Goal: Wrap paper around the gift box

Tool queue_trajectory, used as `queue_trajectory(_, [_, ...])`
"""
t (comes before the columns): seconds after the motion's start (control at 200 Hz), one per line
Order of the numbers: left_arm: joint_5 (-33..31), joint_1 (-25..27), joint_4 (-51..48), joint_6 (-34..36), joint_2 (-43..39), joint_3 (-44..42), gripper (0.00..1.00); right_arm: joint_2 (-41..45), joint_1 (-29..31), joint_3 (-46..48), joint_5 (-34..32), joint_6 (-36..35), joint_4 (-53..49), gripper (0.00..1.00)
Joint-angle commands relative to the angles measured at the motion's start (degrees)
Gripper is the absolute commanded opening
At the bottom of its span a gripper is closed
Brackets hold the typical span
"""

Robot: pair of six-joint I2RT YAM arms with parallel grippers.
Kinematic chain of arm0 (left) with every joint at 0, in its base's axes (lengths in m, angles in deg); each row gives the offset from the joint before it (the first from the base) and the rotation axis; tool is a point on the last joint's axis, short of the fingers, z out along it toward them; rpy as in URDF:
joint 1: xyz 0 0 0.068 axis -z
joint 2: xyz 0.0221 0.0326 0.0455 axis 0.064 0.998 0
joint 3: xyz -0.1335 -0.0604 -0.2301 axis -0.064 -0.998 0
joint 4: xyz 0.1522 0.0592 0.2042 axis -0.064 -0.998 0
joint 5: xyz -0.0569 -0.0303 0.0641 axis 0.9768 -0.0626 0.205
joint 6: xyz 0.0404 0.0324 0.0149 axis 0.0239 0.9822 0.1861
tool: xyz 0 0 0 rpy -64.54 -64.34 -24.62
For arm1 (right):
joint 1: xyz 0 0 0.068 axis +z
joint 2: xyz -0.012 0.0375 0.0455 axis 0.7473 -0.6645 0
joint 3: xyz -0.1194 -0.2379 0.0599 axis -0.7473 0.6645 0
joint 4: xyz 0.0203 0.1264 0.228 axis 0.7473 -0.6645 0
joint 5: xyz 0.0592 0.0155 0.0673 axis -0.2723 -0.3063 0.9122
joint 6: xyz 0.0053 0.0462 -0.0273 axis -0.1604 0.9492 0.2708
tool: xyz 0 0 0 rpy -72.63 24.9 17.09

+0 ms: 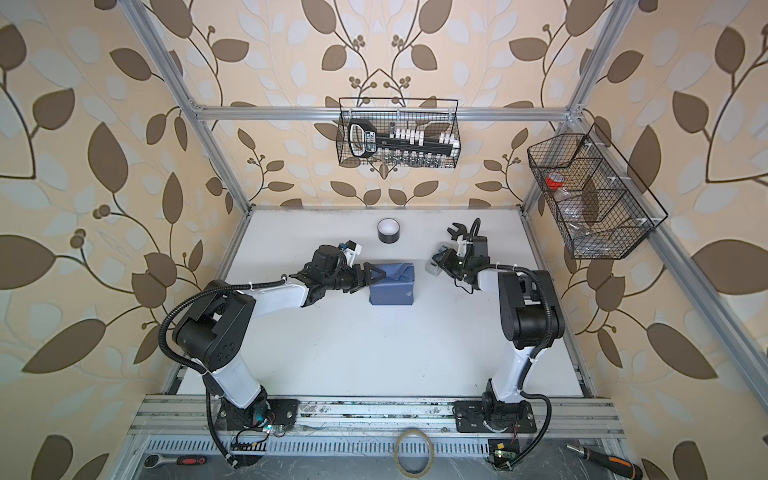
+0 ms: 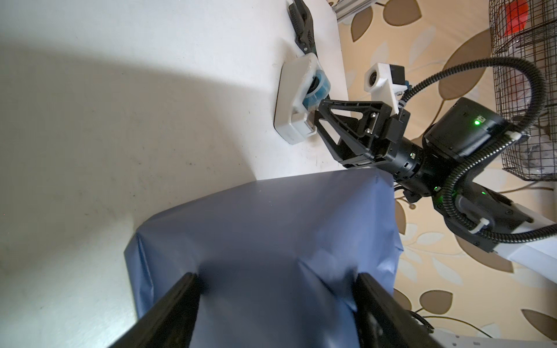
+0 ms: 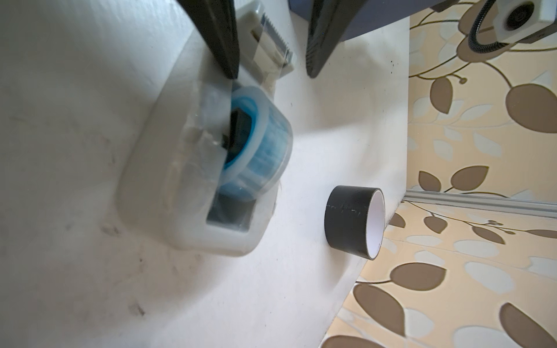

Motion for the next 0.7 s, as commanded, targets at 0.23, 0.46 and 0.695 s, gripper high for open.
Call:
queue_trajectory(0.23, [-1.3,-0.07,-7.95,1.95,3.17,-1.33,0.8,-2.62,0.17,3.23,1.2,7.24,5.29,0.29])
queue_trajectory(0.46, [-1.35,-0.04,-7.82,1.84,3.26,-1.32,0.8,-4.61,0.17,4.93,2.96,11.97,11.53,0.21])
queue_trajectory(0.695, [-1.34,0.02,-7.87,1.84,3.35,-1.24,0.79,-5.76,0.08,5.78,4.07,16.06,16.18,0.14])
